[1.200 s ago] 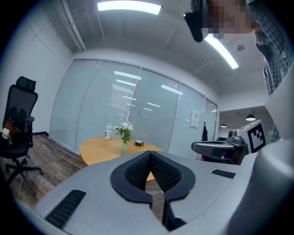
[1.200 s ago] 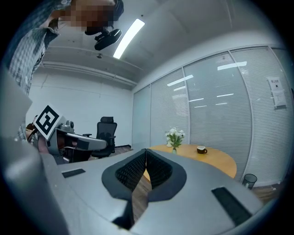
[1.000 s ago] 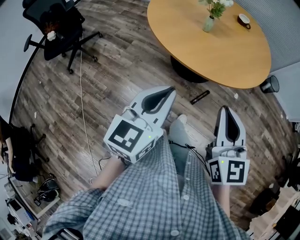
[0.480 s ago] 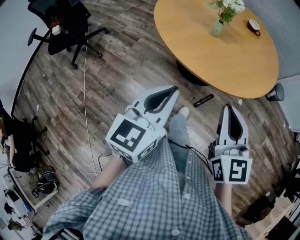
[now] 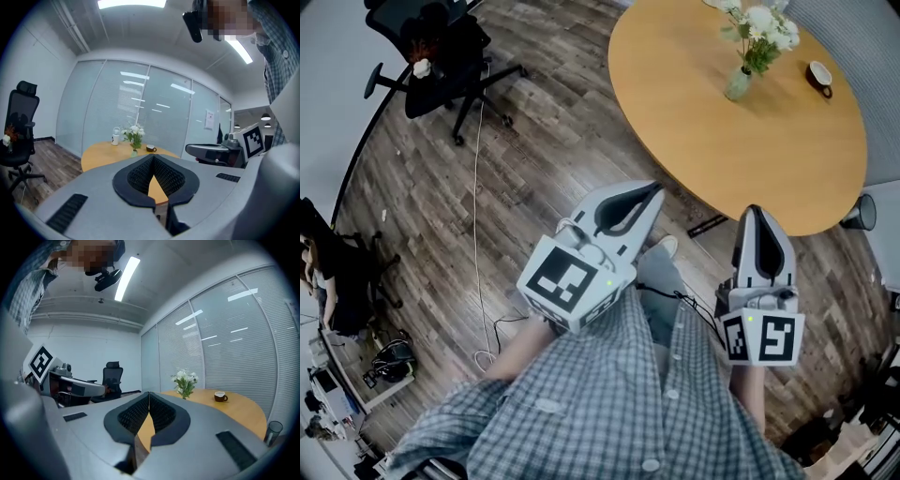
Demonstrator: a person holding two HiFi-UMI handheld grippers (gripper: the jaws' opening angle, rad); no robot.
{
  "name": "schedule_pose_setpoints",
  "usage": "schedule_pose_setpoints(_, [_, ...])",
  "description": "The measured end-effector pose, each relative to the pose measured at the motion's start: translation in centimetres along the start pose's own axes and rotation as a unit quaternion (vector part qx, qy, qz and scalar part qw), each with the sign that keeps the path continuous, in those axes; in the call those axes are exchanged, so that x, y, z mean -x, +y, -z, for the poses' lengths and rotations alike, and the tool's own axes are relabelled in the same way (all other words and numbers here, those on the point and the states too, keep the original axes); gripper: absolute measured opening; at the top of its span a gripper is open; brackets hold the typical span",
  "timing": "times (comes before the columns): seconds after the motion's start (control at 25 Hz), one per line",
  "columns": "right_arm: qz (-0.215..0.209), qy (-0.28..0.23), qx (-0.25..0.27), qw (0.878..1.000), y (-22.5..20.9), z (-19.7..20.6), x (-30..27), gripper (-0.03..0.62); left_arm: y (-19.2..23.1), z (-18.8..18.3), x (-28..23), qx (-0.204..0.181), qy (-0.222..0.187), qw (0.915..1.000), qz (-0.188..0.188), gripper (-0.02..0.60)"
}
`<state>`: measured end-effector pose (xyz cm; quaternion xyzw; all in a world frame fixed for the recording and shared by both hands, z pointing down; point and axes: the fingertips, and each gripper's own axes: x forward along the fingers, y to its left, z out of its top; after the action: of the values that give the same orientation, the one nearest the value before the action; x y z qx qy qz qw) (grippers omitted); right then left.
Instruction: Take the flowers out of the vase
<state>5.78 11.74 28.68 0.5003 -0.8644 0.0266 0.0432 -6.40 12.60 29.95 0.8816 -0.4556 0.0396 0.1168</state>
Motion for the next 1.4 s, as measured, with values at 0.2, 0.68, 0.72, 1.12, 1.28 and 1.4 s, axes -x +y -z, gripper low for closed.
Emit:
schedule_pose_setpoints(0.2, [-0.002,0.010,0.008,1.000,-3.7,-0.3,-2.7,0.011,0.8,-1.4,-4.5,0.004,-0.001,1.0000,-0.005,0.008])
schedule_pose_setpoints(0.68, [0.002,0.000,0.005,1.000,-12.3,-1.8,-7.3,0.011,0.7,-5.4,-14.7,-0.016,-0.016,0.9997,0.010,0.008])
schedule_pose_setpoints(0.72, [0.001,-0.002,0.006,1.000,-12.8,-2.0,-7.5,0.011,0.8,-5.7,-15.3,-0.017,-0.018,0.9997,0.010,0.008])
schedule_pose_setpoints(1.12, [0.034,-0.014,0.004,0.999,-16.4,-2.5,-8.1,0.011,0.2,-6.6,-19.3,-0.019,-0.020,0.9990,0.034,0.008])
schedule_pose_setpoints(1.28, [0.039,-0.010,0.007,0.999,-17.2,-2.3,-8.0,0.011,0.1,-6.5,-20.5,-0.015,-0.016,0.9989,0.040,0.008])
schedule_pose_setpoints(1.4, [0.041,-0.006,0.002,0.999,-17.7,-2.0,-8.0,0.011,0.0,-6.2,-21.2,-0.014,-0.011,0.9990,0.042,0.008])
